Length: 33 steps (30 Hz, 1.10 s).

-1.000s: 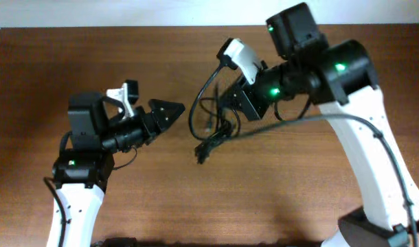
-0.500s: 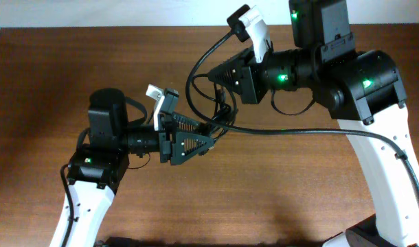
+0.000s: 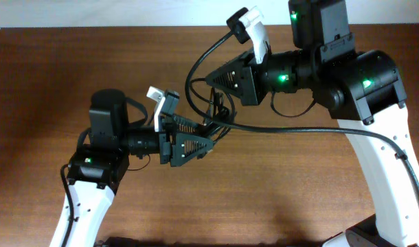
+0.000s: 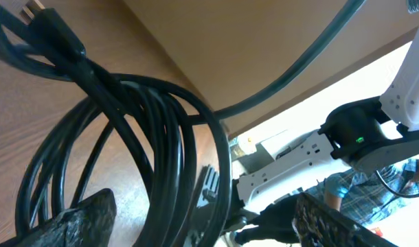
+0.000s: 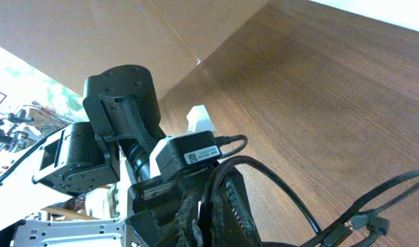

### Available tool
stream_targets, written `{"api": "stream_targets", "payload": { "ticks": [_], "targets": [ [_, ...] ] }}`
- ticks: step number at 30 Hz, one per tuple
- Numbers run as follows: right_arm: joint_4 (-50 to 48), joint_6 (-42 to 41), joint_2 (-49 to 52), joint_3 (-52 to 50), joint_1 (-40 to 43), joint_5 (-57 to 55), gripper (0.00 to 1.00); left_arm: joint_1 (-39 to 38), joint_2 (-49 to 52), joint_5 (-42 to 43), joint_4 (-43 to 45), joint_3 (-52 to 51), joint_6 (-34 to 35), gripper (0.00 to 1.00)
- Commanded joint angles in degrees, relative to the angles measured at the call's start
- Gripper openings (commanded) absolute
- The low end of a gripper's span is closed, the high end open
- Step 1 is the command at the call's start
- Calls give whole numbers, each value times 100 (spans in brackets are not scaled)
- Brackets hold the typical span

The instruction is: Untangle cables

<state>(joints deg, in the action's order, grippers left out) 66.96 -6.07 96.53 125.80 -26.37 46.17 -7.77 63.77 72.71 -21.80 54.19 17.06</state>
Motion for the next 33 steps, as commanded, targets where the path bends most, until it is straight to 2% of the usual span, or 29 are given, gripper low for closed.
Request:
{"api": "stream_targets", "payload": {
  "ticks": [1, 2, 4, 6, 7, 8, 9, 11, 14, 15, 18, 21, 24, 26, 28, 29, 30, 31, 33],
  "targets": [
    [-109, -26, -92, 103, -24, 13, 4, -13, -13, 105, -15, 24, -90, 90],
    [-181, -33, -92, 103, -24, 13, 4, -13, -13, 105, -20, 24, -90, 90],
    [-389, -48, -92, 103, -24, 15, 4, -13, -13, 90, -81, 24, -92, 79],
    [-649, -225, -92, 103, -26, 13, 4, -13, -13, -302, -315, 24, -90, 73],
    [-680, -328, -92, 103, -24, 13, 4, -13, -13, -393, -439, 24, -92, 56],
    [-662, -328, -92, 103, -24, 13, 4, -13, -13, -396, -444, 24, -90, 46],
    [-629, -330, -87, 103, -26, 15, 4, -11, -13, -396, -444, 24, -92, 18],
    [-608, -330, -81, 101, -26, 15, 4, -11, -13, -396, -444, 24, -90, 0],
    [-573, -326, -66, 101, -24, 9, 4, -11, -13, -391, -444, 24, -87, 0],
    [-448, -323, -55, 101, -24, -306, 4, -11, -13, -289, -444, 24, -85, 1],
    [247, -319, -55, 101, -20, -2218, 4, -11, -13, 153, -444, 24, -87, 2],
    [678, -321, -55, 101, 229, -3523, 4, -9, -15, 284, -444, 24, -85, 5],
    [1067, -323, -52, 96, 769, -3805, 4, -7, -15, 455, -444, 24, -83, 5],
    [1475, -321, -37, 96, 1241, -3805, 13, -7, -15, 448, -444, 24, -87, 7],
    [1668, -323, -37, 94, 1515, -3805, 14, -7, -15, 450, -444, 24, -85, 7],
    [1733, -323, -37, 94, 1565, -3803, 21, -7, -15, 455, -444, 24, -85, 7],
    [1875, -326, -37, 85, 1547, -3753, 53, -7, -15, 455, -444, 24, -83, 7],
    [2118, -323, -13, 85, 1547, -3571, 71, -7, -15, 448, -439, 24, -85, 8],
    [2409, -118, 33, 85, 1545, -2872, 71, -7, -15, 450, -308, 24, 48, 8]
  ]
}}
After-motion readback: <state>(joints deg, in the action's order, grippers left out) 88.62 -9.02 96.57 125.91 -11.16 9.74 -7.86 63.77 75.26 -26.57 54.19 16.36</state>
